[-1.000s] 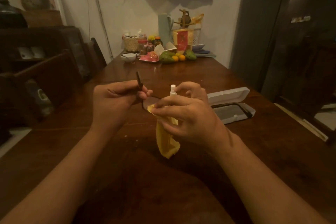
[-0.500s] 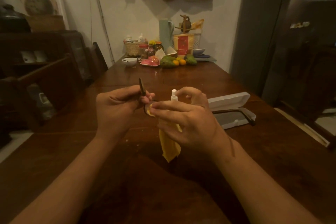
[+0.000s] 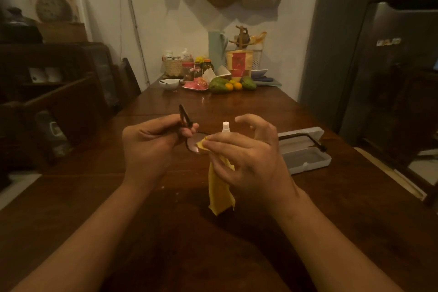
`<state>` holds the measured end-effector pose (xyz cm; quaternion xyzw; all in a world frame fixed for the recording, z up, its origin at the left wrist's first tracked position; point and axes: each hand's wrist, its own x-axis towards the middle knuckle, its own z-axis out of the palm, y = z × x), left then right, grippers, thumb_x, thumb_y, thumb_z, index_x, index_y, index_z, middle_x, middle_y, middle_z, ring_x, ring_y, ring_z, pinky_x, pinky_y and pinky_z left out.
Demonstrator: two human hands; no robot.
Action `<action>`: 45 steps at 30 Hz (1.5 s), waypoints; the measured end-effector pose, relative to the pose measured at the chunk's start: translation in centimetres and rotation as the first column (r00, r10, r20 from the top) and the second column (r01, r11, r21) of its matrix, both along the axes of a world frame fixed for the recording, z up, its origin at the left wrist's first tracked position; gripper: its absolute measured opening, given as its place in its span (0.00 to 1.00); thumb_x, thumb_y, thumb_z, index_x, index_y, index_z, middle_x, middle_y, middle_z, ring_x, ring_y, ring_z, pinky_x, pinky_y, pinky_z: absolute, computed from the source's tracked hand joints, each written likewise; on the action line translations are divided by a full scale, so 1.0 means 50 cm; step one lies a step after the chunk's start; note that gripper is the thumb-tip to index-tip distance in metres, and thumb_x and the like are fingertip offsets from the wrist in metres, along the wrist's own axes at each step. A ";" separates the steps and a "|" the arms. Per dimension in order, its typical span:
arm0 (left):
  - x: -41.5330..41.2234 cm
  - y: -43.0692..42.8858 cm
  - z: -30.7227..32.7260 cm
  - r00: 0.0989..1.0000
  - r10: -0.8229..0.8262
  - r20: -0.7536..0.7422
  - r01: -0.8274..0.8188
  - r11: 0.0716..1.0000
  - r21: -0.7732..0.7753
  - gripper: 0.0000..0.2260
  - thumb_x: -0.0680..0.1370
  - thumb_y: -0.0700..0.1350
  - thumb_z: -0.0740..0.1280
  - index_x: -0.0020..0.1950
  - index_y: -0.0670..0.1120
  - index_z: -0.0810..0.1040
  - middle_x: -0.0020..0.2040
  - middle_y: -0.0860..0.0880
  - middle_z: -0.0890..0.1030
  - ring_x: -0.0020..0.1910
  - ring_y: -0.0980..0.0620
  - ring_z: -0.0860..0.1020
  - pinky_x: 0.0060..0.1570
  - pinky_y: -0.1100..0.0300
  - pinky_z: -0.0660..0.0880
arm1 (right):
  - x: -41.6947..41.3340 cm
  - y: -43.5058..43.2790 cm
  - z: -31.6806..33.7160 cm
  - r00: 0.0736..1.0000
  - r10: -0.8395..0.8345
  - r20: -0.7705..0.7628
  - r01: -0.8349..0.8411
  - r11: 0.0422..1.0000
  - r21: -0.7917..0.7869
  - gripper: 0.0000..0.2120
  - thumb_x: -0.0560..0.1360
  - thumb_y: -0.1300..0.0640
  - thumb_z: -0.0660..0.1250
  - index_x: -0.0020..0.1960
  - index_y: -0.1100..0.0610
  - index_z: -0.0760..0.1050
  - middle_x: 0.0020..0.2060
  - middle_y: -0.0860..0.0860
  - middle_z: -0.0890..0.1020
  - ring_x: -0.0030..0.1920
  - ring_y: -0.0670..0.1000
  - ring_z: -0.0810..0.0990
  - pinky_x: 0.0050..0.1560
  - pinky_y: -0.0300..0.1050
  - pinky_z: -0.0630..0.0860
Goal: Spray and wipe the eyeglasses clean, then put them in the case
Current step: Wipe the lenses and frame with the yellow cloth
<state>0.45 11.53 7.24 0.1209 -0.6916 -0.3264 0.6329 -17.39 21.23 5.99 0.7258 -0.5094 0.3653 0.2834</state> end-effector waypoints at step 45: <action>-0.010 0.025 0.012 1.000 -0.014 0.020 0.010 0.984 0.180 0.14 0.72 0.26 0.68 0.45 0.44 0.84 0.40 0.49 0.86 0.43 0.46 0.86 0.43 0.58 0.82 | -0.007 -0.013 -0.011 0.992 0.116 0.041 -0.119 0.990 0.071 0.12 0.75 0.50 0.69 0.57 0.48 0.84 0.55 0.43 0.84 0.68 0.58 0.69 0.57 0.54 0.67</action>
